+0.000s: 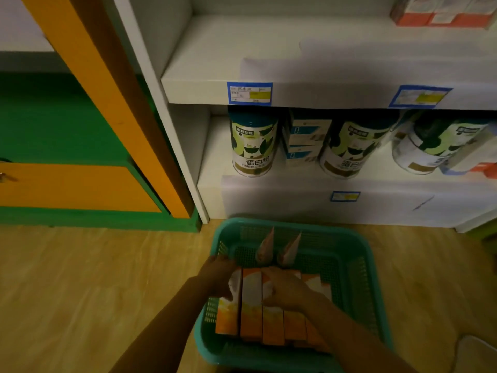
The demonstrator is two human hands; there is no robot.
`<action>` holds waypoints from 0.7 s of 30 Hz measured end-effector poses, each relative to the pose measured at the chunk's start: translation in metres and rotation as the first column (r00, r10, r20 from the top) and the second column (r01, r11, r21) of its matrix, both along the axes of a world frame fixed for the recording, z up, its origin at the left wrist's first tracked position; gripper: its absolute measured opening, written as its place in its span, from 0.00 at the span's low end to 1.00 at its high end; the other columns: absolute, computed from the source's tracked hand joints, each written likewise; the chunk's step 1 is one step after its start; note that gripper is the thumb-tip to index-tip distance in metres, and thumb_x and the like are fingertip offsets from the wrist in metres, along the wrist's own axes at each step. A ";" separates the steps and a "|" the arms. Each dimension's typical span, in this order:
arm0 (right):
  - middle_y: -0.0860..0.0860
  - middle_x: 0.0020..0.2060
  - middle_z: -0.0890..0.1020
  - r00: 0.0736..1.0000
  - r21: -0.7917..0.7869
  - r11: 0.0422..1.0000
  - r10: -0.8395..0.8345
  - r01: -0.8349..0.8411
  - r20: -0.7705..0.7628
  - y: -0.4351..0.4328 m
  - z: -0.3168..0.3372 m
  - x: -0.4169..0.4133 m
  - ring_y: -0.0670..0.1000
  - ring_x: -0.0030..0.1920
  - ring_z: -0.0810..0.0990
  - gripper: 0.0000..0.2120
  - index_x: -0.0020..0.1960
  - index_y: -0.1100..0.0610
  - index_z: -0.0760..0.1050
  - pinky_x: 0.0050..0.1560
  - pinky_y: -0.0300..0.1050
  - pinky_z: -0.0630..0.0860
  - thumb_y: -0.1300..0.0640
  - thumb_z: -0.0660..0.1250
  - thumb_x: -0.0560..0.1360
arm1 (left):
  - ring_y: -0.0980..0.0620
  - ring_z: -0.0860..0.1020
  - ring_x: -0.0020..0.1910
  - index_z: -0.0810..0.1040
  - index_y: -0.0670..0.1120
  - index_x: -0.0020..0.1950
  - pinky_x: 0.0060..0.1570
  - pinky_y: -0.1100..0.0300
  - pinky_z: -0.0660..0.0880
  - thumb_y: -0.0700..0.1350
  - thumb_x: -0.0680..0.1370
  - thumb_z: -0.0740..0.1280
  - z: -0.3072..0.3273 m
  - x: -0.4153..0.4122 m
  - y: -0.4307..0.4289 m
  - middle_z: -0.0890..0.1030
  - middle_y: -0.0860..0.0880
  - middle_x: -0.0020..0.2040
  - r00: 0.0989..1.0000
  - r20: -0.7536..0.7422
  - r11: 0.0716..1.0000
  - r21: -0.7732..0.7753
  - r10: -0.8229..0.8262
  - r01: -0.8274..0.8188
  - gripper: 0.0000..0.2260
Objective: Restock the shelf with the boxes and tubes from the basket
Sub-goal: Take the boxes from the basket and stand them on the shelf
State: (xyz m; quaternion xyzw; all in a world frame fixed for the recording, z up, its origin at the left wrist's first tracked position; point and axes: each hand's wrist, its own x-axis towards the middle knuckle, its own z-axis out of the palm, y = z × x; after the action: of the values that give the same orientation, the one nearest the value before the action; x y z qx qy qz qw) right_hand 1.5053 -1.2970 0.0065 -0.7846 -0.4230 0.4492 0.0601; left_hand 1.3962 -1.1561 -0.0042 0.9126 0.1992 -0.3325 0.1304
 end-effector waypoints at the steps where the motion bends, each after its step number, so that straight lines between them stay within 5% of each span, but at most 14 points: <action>1: 0.52 0.70 0.67 0.999 -0.009 1.000 0.027 -0.027 -0.017 0.006 -0.005 -0.001 0.55 0.70 0.68 0.33 0.72 0.52 0.60 0.67 0.50 0.69 0.53 0.70 0.71 | 0.46 0.61 0.74 0.63 0.47 0.73 0.75 0.50 0.51 0.53 0.69 0.72 -0.005 0.004 0.001 0.67 0.46 0.73 0.999 -0.035 0.999 0.016 -0.035 0.035 0.35; 13: 0.55 0.74 0.55 0.941 -0.112 0.968 0.244 -0.224 0.233 0.023 -0.031 -0.015 0.61 0.67 0.68 0.39 0.74 0.54 0.57 0.65 0.57 0.71 0.55 0.73 0.69 | 0.42 0.61 0.72 0.65 0.46 0.71 0.73 0.48 0.51 0.56 0.70 0.70 -0.024 0.008 0.008 0.67 0.43 0.71 0.966 -0.071 0.955 0.146 -0.249 0.257 0.33; 21: 0.54 0.65 0.72 0.992 -0.076 0.992 0.105 -0.100 0.067 0.013 -0.013 -0.022 0.55 0.64 0.72 0.28 0.65 0.54 0.65 0.60 0.50 0.71 0.53 0.72 0.69 | 0.40 0.59 0.73 0.64 0.45 0.73 0.74 0.42 0.45 0.58 0.69 0.71 -0.013 -0.004 -0.005 0.67 0.42 0.71 0.956 -0.128 0.962 0.043 -0.262 0.270 0.37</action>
State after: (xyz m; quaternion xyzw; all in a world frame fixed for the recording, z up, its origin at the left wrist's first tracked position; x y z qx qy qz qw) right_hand 1.4834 -1.2835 -0.0060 -0.7791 -0.4480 0.4384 -0.0066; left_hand 1.3920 -1.1609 -0.0168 0.9126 0.0921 -0.3958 0.0446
